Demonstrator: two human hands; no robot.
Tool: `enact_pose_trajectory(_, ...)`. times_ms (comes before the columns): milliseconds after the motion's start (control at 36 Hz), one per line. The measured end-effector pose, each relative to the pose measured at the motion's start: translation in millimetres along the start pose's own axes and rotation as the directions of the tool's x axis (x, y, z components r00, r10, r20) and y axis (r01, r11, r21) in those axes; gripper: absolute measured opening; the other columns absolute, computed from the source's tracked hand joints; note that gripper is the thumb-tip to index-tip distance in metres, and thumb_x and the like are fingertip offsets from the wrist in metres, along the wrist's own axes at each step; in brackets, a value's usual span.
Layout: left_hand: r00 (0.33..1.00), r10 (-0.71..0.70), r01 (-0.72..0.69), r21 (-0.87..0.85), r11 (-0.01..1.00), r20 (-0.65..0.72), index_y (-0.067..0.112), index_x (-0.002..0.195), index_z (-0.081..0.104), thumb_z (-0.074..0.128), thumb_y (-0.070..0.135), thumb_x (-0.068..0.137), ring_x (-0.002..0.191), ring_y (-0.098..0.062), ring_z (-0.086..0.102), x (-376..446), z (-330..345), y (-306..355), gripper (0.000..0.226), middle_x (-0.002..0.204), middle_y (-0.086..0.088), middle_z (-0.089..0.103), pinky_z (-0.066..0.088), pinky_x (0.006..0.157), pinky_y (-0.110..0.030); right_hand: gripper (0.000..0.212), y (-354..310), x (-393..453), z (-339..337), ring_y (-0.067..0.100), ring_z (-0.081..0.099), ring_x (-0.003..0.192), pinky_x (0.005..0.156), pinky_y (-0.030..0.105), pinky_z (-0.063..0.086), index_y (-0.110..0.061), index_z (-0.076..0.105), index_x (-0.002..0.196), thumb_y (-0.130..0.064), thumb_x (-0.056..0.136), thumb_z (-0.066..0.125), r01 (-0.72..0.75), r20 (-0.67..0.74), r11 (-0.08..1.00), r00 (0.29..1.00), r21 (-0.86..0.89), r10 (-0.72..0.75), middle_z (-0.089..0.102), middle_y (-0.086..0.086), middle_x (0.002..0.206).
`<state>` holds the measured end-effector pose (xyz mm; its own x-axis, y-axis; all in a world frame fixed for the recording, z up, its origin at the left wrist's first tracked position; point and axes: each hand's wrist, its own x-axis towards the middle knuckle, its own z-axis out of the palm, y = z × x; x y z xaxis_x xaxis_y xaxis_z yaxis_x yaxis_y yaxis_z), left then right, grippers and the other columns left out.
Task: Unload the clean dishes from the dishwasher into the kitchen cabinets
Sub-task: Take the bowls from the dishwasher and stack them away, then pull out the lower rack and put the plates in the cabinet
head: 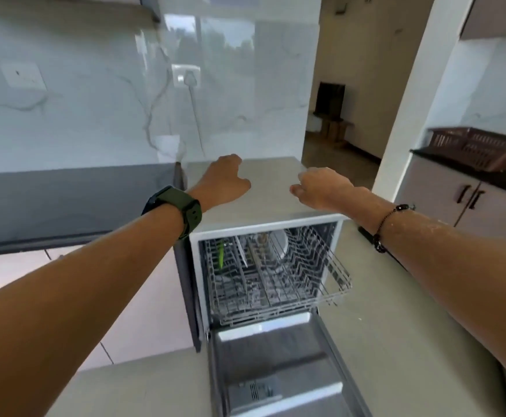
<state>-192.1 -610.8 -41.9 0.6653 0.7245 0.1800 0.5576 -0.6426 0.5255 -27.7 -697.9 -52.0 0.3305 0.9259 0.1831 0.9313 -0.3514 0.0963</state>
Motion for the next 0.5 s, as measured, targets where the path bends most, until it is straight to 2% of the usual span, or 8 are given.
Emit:
enact_pose_trajectory(83, 0.999, -0.017, 0.019, -0.035, 0.999, 0.033, 0.008, 0.145, 0.027, 0.049, 0.016, 0.094, 0.13, -0.025, 0.036, 14.7, 41.1, -3.5, 0.057, 0.146, -0.012, 0.034, 0.031, 0.099, -0.026, 0.044, 20.9, 3.2, 45.0, 0.032, 0.058, 0.1, 0.08, 0.034, 0.042, 0.002, 0.058, 0.105, -0.033, 0.099, 0.032, -0.011, 0.059, 1.0, 0.998, 0.029, 0.01, 0.06, 0.019, 0.107)
enact_pose_trajectory(194, 0.997, -0.041, 0.046, -0.064, 0.997, 0.071, 0.008, 0.143, 0.031, 0.05, 0.011, 0.092, 0.101, -0.022, 0.05, 31.2, 102.5, -21.5, 0.055, 0.138, -0.014, 0.043, 0.036, 0.076, -0.023, 0.038, 42.6, 9.6, 107.3, 0.028, 0.057, 0.084, 0.071, 0.031, 0.042, -0.002, 0.057, 0.094, -0.029, 0.1, 0.032, -0.008, 0.113, 0.998, 0.994, 0.061, 0.001, 0.059, 0.016, 0.093)
enact_pose_trajectory(278, 0.992, -0.084, 0.092, -0.091, 0.992, 0.091, 0.006, 0.141, 0.034, 0.048, 0.007, 0.092, 0.081, -0.022, 0.054, 41.1, 151.4, -43.8, 0.051, 0.126, -0.014, 0.051, 0.038, 0.061, -0.022, 0.035, 55.7, 12.8, 159.6, 0.024, 0.053, 0.082, 0.071, 0.032, 0.042, -0.002, 0.056, 0.1, -0.028, 0.1, 0.033, -0.02, 0.182, 0.996, 0.983, 0.091, 0.003, 0.06, 0.014, 0.098)
enact_pose_trajectory(333, 0.988, -0.103, 0.116, -0.107, 0.987, 0.117, 0.006, 0.142, 0.033, 0.047, 0.004, 0.092, 0.068, -0.019, 0.053, 45.5, 187.4, -62.2, 0.052, 0.117, -0.01, 0.054, 0.04, 0.054, -0.02, 0.037, 62.1, 11.8, 198.3, 0.024, 0.055, 0.093, 0.079, 0.032, 0.045, -0.002, 0.052, 0.11, -0.033, 0.099, 0.035, -0.02, 0.2, 0.993, 0.98, 0.114, -0.004, 0.059, 0.014, 0.108)
enact_pose_trajectory(361, 0.986, -0.104, 0.117, -0.101, 0.988, 0.129, 0.006, 0.142, 0.032, 0.046, 0.005, 0.092, 0.073, -0.023, 0.057, 47.4, 207.1, -72.4, 0.052, 0.123, -0.011, 0.052, 0.042, 0.059, -0.021, 0.041, 64.7, 10.9, 218.7, 0.025, 0.055, 0.1, 0.084, 0.032, 0.045, -0.001, 0.048, 0.118, -0.035, 0.098, 0.036, -0.005, 0.201, 0.994, 0.979, 0.11, -0.017, 0.058, 0.015, 0.113)
enact_pose_trajectory(417, 0.986, -0.106, 0.116, -0.07, 0.991, 0.125, 0.004, 0.14, 0.033, 0.046, 0.01, 0.094, 0.098, -0.032, 0.058, 47.8, 249.3, -96.2, 0.048, 0.136, -0.014, 0.043, 0.043, 0.075, -0.026, 0.051, 69.1, 7.6, 259.0, 0.027, 0.051, 0.113, 0.095, 0.033, 0.042, 0.001, 0.038, 0.132, -0.037, 0.097, 0.038, 0.038, 0.22, 0.993, 0.974, 0.111, -0.062, 0.053, 0.016, 0.124)
enact_pose_trajectory(500, 0.982, -0.136, 0.143, -0.044, 0.989, 0.13, 0.002, 0.135, 0.04, 0.045, 0.021, 0.097, 0.119, -0.029, 0.048, 34.8, 312.8, -132.5, 0.044, 0.135, -0.015, 0.045, 0.037, 0.098, -0.033, 0.059, 76.7, 1.6, 317.1, 0.027, 0.044, 0.123, 0.105, 0.034, 0.034, 0.0, 0.031, 0.139, -0.039, 0.097, 0.039, 0.097, 0.239, 0.986, 0.963, 0.138, -0.128, 0.047, 0.017, 0.134)
